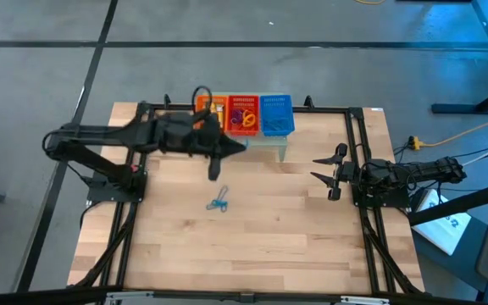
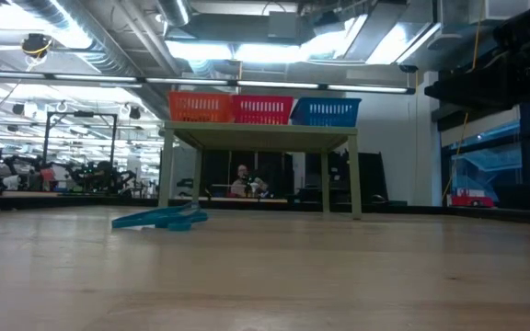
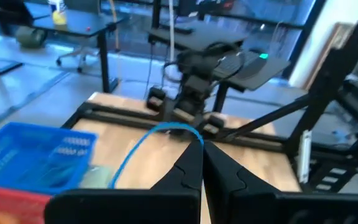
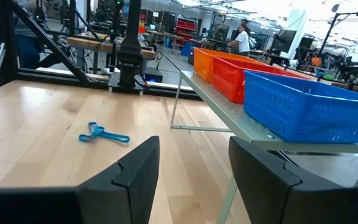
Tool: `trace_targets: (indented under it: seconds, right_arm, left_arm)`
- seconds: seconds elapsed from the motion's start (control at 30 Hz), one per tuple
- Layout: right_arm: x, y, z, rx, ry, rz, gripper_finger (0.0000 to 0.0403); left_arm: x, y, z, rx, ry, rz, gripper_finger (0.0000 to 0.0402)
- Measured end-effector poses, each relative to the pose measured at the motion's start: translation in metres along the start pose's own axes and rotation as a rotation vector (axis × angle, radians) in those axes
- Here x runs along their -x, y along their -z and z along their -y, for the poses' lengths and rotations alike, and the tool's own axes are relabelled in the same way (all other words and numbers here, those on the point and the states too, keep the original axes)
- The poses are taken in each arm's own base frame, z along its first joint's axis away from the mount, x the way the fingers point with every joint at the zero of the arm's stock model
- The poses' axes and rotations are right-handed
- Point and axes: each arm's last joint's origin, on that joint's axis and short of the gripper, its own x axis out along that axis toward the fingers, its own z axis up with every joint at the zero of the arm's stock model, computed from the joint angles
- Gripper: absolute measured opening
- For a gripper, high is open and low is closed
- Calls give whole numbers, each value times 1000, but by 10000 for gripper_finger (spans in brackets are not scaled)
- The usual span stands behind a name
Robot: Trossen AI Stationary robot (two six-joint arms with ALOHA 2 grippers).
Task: Pick & Place Office Desk Supplies
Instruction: Put the blue rubber band into the blue bin on the shelf
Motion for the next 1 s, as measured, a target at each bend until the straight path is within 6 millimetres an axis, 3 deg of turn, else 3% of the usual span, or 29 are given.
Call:
trace_targets:
  seconds: [0.33, 0.53, 1.0]
  right_arm:
    - [0, 0, 0, -3, 1, 0, 195]
    - [0, 0, 0, -3, 1, 0, 195]
    - [0, 0, 0, -2, 1, 0, 195]
  left_arm:
    - [6, -15, -55, -5, 33, -9, 2]
    - [-10, -6, -83, 0, 67, -63, 2]
    - [-70, 22, -149, 71, 84, -39, 2]
